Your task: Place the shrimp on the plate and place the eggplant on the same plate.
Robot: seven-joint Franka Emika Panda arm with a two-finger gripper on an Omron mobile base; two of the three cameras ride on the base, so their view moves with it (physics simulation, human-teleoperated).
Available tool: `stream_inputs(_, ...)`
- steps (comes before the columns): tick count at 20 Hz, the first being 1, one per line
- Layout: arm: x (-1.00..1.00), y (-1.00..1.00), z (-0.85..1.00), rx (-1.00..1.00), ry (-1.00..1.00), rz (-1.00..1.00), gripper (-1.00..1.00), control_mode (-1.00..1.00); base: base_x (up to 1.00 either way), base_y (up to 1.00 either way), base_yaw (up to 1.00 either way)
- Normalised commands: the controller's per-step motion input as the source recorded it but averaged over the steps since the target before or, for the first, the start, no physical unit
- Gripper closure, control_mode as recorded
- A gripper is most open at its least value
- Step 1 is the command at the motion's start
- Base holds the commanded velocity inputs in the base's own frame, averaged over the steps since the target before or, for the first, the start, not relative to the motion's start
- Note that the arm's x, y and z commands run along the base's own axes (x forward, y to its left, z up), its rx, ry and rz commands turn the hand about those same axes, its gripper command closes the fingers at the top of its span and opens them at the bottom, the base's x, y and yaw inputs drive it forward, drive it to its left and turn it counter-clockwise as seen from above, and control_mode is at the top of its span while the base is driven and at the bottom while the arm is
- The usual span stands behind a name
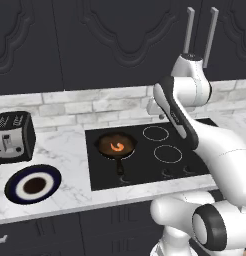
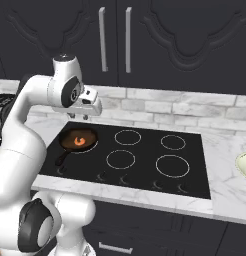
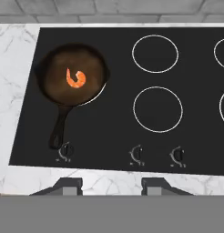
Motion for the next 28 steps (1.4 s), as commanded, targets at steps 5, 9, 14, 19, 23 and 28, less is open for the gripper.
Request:
stream_inputs(5,0.00,0.16,-0.28,0.03,0.00,-0.01,-1.00,-1.00,0.00,0.00,0.00)
stream_inputs(9,0.00,0.20,-0.53,0.08,0.00,-0.01,-1.00,-1.00,0.00,0.00,0.00)
stream_inputs(14,0.09,0.38,-0.39,0.02,0.00,-0.02,-1.00,-1.00,0.00,0.00,0.00)
stream_inputs(19,0.32,0.31,-0.50,0.00,0.00,0.00,-1.00,-1.00,0.00,0.00,0.00)
stream_inputs(23,0.60,0.30,-0.48,-0.01,0.00,-0.01,-1.00,-1.00,0.00,0.00,0.00)
stream_inputs(28,0.88,0.47,-0.34,-0.03,0.00,-0.07,-1.00,-1.00,0.00,0.00,0.00)
